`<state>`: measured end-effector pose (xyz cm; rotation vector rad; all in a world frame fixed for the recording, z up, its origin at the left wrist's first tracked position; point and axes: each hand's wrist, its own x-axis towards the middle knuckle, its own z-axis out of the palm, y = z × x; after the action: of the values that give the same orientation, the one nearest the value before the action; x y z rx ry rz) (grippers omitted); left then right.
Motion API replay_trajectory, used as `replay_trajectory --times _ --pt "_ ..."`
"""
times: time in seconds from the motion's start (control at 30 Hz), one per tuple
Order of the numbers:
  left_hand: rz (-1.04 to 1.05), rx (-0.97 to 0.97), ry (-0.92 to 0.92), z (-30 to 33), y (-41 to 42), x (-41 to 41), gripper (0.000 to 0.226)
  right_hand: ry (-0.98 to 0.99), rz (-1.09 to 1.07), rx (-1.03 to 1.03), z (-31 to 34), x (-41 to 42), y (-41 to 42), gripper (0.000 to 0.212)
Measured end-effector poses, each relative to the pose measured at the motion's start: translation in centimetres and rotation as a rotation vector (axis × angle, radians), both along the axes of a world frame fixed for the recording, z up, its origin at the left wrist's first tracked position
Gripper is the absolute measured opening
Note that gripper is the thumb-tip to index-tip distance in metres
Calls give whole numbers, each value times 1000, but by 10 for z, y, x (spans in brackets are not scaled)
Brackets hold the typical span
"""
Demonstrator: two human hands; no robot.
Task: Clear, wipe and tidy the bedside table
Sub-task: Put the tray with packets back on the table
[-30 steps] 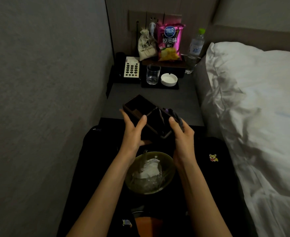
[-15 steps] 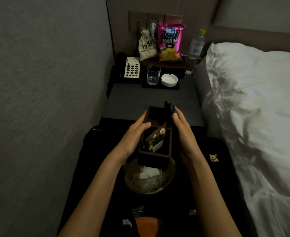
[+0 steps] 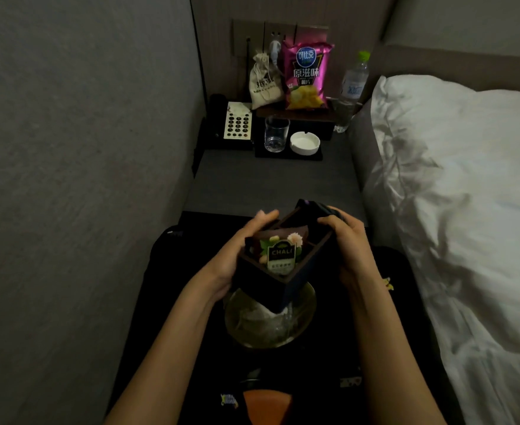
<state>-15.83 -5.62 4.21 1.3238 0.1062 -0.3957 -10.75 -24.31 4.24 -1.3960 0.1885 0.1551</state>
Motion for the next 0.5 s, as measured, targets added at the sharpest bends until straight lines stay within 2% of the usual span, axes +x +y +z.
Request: replay_trajectory --times 0.07,0.17,0.23,0.3,0.37,0.43,0.5 --pt "82 18 -47 0 3 -1 69 -27 -118 -13 -4 -1 -2 17" --pt "59 176 -169 2 5 -5 76 -76 -276 -15 -6 -1 -5 19" --pt "74 334 -264 0 1 -7 82 -78 -310 -27 -5 -2 -3 21" --pt "143 425 -341 -3 -2 -5 77 -45 -317 3 -3 -1 -2 17" --pt "184 464 -390 -4 -2 -4 69 67 -314 188 -2 -1 -1 16" --pt "207 491 -414 -3 1 -4 68 179 -284 446 -4 -3 -1 35" --pt "237 482 -412 -6 3 -2 67 222 -256 605 -5 -6 -1 46"
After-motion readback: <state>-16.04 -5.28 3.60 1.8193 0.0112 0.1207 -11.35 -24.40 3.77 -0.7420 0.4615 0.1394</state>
